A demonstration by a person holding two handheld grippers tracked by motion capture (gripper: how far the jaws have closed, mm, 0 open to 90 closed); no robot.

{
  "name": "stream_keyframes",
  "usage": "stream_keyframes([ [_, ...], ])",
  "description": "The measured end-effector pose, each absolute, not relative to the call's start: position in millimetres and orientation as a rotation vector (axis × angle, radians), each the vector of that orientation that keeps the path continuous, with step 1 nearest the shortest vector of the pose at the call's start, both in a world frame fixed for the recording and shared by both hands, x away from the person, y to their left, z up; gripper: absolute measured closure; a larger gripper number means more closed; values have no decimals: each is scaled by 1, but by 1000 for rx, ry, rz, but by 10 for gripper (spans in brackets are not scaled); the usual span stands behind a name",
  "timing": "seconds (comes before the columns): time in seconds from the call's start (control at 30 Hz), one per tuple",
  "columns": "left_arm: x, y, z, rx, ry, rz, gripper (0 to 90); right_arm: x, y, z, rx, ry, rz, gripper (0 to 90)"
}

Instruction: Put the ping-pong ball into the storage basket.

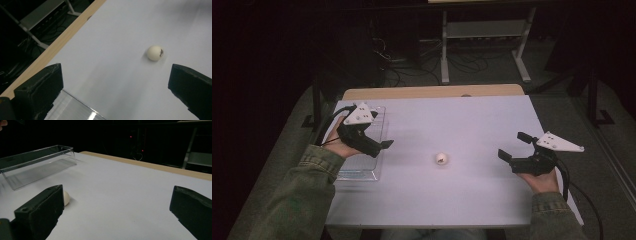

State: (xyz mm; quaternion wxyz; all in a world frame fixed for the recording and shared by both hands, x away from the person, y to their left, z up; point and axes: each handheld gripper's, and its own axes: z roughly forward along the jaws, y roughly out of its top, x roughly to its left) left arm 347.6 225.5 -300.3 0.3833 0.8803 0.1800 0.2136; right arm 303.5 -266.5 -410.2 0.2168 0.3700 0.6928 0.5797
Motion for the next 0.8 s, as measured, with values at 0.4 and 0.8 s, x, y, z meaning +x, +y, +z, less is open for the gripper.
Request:
stream_keyframes([
  [0.4, 362, 207, -305, 2306, 417, 490, 0, 304, -266, -410, 1024, 1920, 1609, 0],
  [0.8, 375, 189, -294, 2364, 358, 478, 0, 304, -267, -410, 1025, 1919, 1611, 0],
])
